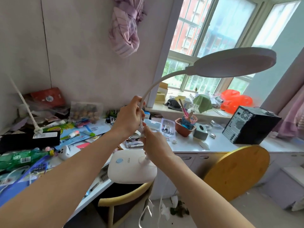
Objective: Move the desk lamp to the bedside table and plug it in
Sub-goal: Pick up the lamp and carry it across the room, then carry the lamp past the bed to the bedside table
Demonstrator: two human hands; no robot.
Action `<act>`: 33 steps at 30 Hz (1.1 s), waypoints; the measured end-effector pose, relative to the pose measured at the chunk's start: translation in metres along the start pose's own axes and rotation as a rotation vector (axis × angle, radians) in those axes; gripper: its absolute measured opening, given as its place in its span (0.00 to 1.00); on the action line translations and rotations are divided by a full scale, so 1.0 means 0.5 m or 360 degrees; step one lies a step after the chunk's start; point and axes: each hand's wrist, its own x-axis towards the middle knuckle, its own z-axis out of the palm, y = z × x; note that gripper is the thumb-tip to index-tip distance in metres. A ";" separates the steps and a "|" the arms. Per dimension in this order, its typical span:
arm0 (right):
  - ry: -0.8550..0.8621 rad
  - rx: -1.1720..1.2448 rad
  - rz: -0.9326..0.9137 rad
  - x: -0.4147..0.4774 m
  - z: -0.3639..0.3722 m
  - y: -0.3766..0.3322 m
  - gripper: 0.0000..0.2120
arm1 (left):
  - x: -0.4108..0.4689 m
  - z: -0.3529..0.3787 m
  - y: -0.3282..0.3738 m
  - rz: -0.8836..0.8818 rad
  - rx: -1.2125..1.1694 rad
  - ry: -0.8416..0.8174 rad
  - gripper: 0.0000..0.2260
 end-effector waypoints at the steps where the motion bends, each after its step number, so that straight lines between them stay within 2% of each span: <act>1: 0.0000 -0.0033 -0.0023 0.012 0.002 0.012 0.27 | 0.010 0.010 -0.001 -0.0012 -0.0004 0.0001 0.08; 3: 0.0003 -0.0131 -0.0006 0.038 0.007 0.043 0.27 | 0.033 0.033 -0.006 -0.0025 -0.0019 -0.0007 0.08; 7: 0.0063 0.0067 0.0074 0.087 0.014 0.095 0.21 | 0.089 0.077 -0.017 -0.0027 -0.0017 -0.0018 0.07; 10: 0.0062 0.0037 0.0119 0.132 0.018 0.130 0.23 | 0.141 0.104 -0.028 -0.0010 -0.0053 -0.0091 0.07; 14: 0.0063 -0.0059 0.0190 0.203 0.018 0.176 0.20 | 0.220 0.144 -0.049 0.0052 -0.0034 -0.0158 0.09; 22: 0.0253 0.0093 0.0572 0.328 -0.004 0.269 0.12 | 0.411 0.248 -0.067 0.0189 -0.0102 -0.0397 0.11; 33: 0.0477 -0.0105 0.0989 0.306 -0.055 0.437 0.13 | 0.506 0.486 -0.011 0.0341 -0.0420 -0.0804 0.12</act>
